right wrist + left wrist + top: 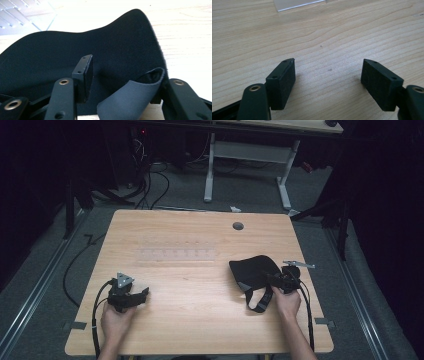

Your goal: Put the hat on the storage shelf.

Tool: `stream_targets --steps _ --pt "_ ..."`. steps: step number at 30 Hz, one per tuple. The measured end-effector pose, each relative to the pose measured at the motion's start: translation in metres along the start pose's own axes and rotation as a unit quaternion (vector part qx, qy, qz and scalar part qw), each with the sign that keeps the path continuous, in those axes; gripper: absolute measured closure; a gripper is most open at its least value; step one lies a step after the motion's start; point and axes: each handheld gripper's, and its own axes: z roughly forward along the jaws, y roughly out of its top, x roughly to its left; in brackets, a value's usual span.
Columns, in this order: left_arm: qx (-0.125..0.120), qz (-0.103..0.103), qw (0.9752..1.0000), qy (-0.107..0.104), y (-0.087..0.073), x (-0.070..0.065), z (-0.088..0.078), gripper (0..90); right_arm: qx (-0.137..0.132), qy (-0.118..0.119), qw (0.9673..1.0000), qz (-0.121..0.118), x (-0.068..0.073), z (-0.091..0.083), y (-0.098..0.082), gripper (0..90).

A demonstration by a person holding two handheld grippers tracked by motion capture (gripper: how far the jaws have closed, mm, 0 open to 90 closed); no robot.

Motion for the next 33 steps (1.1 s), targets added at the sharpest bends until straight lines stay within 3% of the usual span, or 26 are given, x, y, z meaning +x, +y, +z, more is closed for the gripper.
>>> stream_targets --steps 10,17,22,33 --pt "0.0 0.0 1.0 0.0 0.0 0.0 0.0 28.2 0.002 0.009 0.9999 -0.012 0.002 0.002 -0.001 64.8" --pt "0.0 0.0 1.0 0.0 0.0 0.0 0.0 28.1 -0.008 0.042 0.9988 -0.023 0.004 -0.005 -0.001 77.5" --pt "0.0 0.001 1.0 -0.001 0.0 0.0 0.0 28.1 -0.01 0.057 0.9981 -0.022 0.005 -0.006 0.0 80.4" --pt "0.001 0.003 1.0 -0.003 0.0 -0.001 0.0 28.3 -0.016 0.066 0.9974 -0.022 0.008 -0.01 0.0 82.2"
